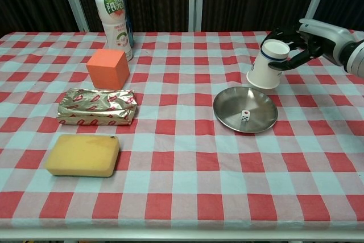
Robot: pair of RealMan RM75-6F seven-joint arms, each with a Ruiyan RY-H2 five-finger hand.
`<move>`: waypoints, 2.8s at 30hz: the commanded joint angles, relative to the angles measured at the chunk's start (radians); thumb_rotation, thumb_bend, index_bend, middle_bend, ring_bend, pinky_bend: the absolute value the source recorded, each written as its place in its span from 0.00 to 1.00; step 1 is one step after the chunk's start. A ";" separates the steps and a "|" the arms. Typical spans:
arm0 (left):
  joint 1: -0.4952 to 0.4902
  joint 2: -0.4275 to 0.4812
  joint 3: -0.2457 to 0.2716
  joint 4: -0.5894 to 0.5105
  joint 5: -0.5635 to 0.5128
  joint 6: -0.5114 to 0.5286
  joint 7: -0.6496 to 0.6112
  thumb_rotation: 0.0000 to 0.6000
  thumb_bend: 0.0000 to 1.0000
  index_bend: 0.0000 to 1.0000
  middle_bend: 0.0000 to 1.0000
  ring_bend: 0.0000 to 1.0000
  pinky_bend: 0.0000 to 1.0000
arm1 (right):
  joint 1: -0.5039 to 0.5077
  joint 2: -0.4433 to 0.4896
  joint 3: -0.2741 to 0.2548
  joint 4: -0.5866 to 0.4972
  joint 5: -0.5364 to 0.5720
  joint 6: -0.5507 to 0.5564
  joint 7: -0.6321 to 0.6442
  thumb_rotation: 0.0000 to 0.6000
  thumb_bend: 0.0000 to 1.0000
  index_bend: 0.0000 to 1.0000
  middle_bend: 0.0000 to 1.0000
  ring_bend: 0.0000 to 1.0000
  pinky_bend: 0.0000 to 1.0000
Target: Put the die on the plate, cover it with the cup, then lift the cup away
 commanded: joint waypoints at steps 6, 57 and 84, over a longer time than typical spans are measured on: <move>0.005 -0.007 0.003 0.008 -0.001 0.004 -0.009 1.00 0.00 0.18 0.17 0.07 0.03 | -0.008 0.033 -0.113 -0.114 -0.111 0.029 0.024 1.00 0.26 0.52 0.36 0.16 0.20; 0.016 -0.017 0.006 0.030 0.005 0.013 -0.036 1.00 0.00 0.18 0.17 0.07 0.03 | 0.067 -0.116 -0.171 0.129 -0.126 0.084 0.081 1.00 0.28 0.53 0.36 0.17 0.17; 0.024 -0.016 0.007 0.031 0.006 0.022 -0.039 1.00 0.00 0.18 0.17 0.07 0.03 | 0.063 -0.072 -0.253 0.078 -0.196 0.134 0.126 1.00 0.30 0.53 0.38 0.17 0.17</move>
